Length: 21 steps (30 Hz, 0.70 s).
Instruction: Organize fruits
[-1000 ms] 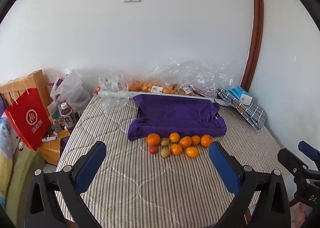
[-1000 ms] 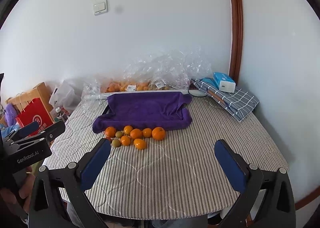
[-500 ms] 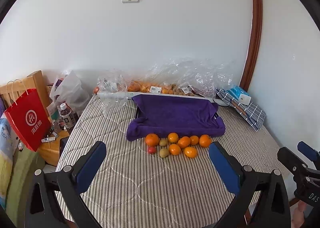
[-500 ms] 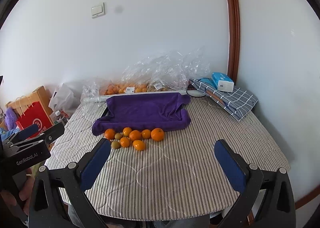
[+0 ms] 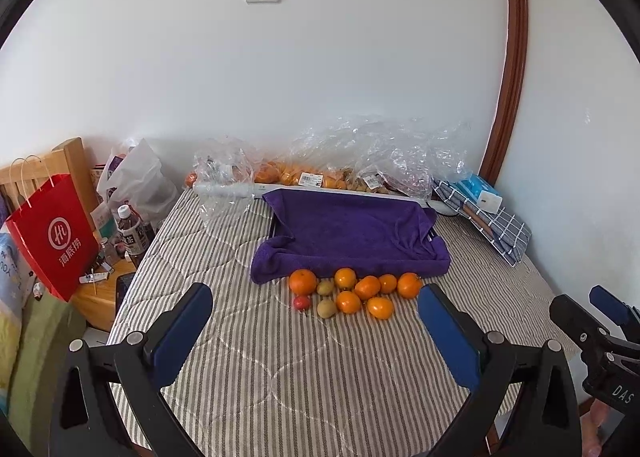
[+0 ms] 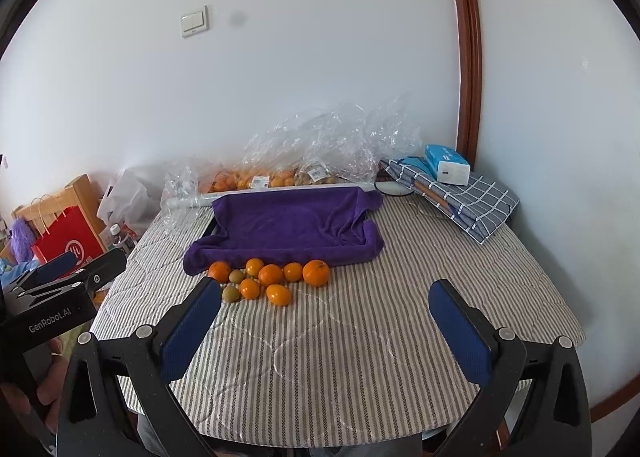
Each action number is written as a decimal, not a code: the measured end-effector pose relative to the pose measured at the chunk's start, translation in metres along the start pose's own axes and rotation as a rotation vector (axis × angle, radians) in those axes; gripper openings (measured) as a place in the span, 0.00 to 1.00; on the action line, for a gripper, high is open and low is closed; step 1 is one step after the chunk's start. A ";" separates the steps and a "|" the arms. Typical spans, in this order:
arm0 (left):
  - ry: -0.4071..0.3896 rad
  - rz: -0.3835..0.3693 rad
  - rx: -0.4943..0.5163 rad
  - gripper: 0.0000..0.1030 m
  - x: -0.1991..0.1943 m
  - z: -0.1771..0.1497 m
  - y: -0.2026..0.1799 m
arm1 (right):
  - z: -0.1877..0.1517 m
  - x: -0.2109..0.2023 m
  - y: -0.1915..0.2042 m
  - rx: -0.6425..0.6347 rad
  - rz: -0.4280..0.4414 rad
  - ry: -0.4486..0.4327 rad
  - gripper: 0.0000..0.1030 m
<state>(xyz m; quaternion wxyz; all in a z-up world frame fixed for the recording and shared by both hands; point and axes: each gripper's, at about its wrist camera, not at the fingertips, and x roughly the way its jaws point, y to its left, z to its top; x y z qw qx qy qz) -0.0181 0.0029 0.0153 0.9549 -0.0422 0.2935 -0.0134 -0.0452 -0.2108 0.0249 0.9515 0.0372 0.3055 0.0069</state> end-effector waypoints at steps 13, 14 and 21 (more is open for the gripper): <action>0.041 0.005 -0.036 1.00 0.040 0.000 0.013 | 0.002 0.042 -0.005 0.050 0.029 0.041 0.99; 0.045 0.007 -0.035 1.00 0.044 -0.001 0.014 | 0.002 0.046 -0.005 0.048 0.026 0.043 0.99; 0.065 0.018 -0.046 1.00 0.067 -0.001 0.020 | 0.005 0.072 -0.005 0.047 0.021 0.068 0.99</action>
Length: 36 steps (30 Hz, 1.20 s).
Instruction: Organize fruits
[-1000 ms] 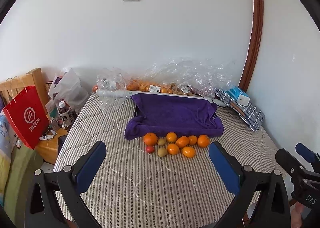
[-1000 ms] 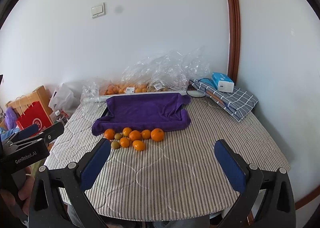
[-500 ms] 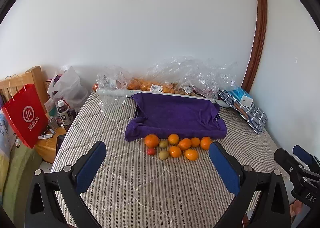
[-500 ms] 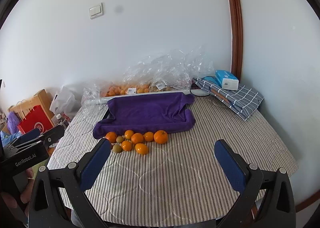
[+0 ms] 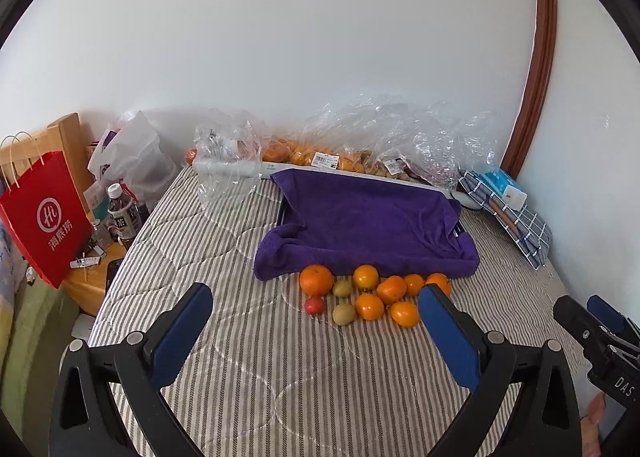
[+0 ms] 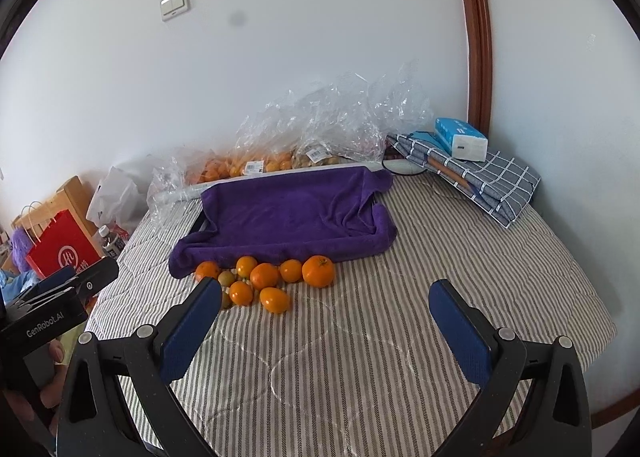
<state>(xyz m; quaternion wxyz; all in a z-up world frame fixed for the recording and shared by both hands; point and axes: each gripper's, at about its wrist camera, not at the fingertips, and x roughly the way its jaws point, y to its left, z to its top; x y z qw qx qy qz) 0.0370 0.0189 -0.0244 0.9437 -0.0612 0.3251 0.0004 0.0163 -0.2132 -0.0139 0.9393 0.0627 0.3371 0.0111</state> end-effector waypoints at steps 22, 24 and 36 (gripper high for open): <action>0.110 0.052 0.023 0.99 0.093 -0.007 0.032 | -0.013 0.108 0.000 -0.039 -0.010 0.142 0.88; 0.118 0.071 0.022 0.98 0.103 -0.012 0.037 | -0.017 0.122 -0.001 -0.039 -0.009 0.166 0.85; 0.211 0.034 0.012 0.98 0.146 -0.030 0.061 | -0.029 0.191 0.001 -0.076 0.037 0.240 0.59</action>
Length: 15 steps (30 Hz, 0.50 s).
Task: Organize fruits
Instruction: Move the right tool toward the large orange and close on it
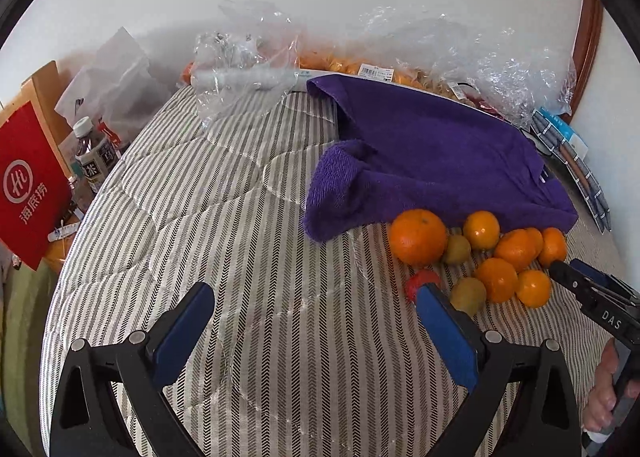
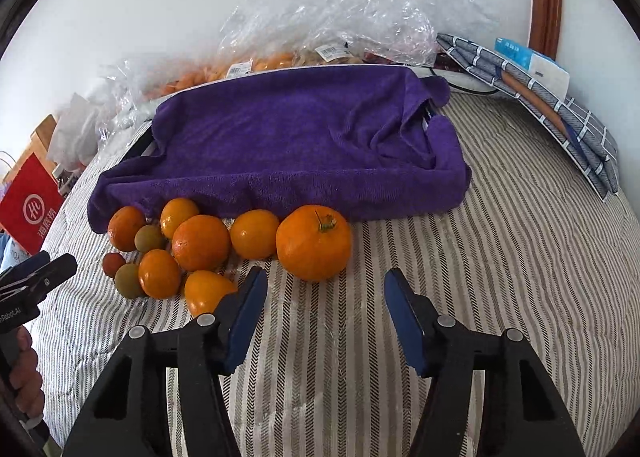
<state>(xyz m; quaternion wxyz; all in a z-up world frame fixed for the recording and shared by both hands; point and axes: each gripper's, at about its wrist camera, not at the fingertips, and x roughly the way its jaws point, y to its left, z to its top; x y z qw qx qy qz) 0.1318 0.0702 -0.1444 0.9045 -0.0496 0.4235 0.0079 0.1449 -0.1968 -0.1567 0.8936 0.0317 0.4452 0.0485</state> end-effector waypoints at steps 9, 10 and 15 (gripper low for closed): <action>0.020 0.014 0.007 0.94 0.017 -0.003 0.004 | 0.009 0.023 0.000 -0.012 -0.004 -0.003 0.56; 0.026 0.012 0.003 0.92 0.019 -0.004 0.005 | 0.010 0.024 0.001 -0.014 -0.003 -0.003 0.56; 0.039 0.031 0.036 0.91 0.025 -0.009 0.003 | 0.013 0.028 0.004 -0.043 0.024 -0.008 0.53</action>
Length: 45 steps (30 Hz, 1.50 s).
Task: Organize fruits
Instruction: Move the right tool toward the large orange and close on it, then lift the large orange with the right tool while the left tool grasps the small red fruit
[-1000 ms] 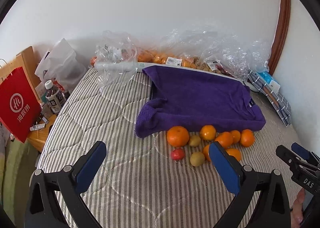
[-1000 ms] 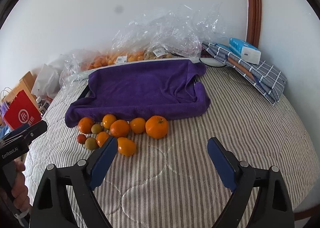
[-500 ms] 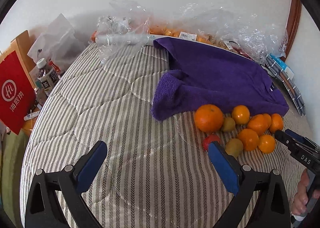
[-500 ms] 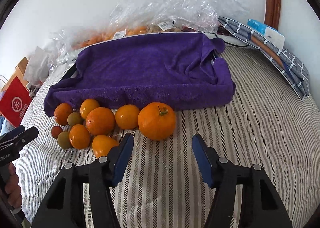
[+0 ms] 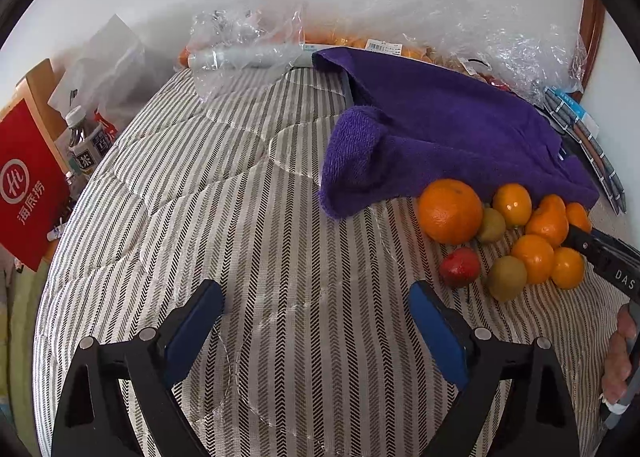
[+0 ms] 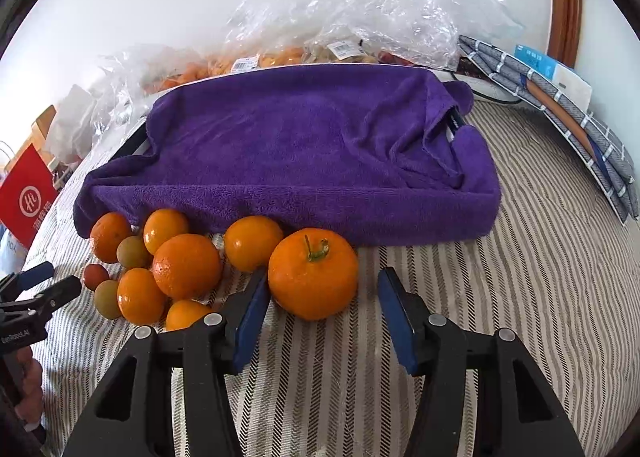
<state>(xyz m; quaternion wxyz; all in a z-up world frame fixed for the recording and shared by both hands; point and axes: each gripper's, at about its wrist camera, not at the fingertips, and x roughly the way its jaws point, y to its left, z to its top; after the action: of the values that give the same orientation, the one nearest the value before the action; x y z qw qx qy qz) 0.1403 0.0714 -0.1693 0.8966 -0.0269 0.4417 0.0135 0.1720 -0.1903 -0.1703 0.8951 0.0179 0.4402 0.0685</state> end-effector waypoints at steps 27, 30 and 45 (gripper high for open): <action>-0.041 -0.136 0.068 0.36 0.002 0.009 -0.053 | -0.029 -0.031 -0.017 0.024 0.055 -0.003 0.42; -0.040 -0.149 0.056 0.35 0.002 0.010 -0.050 | -0.026 -0.026 -0.014 0.021 0.047 0.001 0.42; -0.088 -0.236 -0.048 0.22 -0.007 0.005 -0.031 | -0.028 -0.029 -0.013 0.014 0.029 -0.007 0.41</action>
<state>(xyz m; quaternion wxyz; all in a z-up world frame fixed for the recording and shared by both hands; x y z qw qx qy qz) 0.1416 0.0411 -0.1589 0.9096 -0.0996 0.3953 -0.0806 0.1336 -0.2080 -0.1661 0.8954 0.0308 0.4373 0.0781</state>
